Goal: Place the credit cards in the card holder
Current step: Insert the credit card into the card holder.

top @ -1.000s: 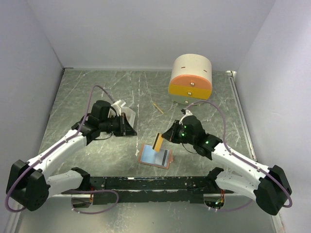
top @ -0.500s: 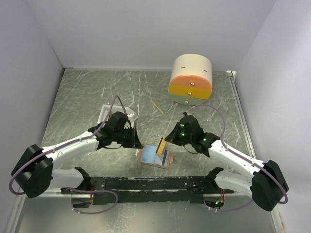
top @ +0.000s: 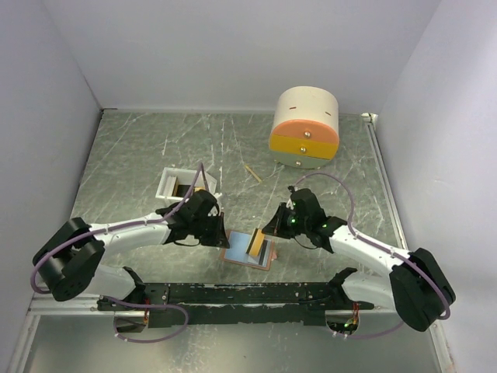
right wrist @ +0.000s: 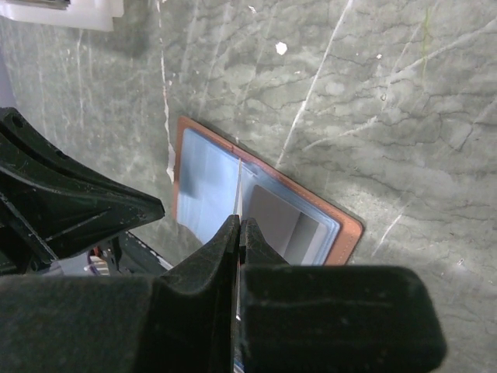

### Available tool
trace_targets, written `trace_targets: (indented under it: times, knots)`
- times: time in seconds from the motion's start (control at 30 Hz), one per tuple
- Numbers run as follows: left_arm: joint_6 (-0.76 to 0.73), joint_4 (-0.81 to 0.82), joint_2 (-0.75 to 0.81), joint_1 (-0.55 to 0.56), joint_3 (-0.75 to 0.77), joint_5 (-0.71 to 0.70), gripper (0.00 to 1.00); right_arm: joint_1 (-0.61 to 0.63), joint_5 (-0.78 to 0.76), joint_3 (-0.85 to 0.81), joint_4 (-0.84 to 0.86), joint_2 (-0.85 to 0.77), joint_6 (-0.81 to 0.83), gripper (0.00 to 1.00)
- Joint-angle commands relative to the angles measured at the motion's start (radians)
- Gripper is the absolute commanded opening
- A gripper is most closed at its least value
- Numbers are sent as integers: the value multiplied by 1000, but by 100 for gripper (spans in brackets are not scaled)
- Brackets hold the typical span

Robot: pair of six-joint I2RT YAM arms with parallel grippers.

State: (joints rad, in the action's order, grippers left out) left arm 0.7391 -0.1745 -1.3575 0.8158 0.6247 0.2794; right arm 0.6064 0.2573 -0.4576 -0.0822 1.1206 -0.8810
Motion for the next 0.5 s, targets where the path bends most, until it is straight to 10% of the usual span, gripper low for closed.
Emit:
trace_targets:
  times: [0.0, 0.47]
  knots:
    - [11, 48, -28, 28, -15, -47, 7, -12, 11, 5, 25, 16, 51, 0]
    - [23, 32, -79, 64, -19, -107, 7, -14, -131, -81, -207, -16, 160, 0]
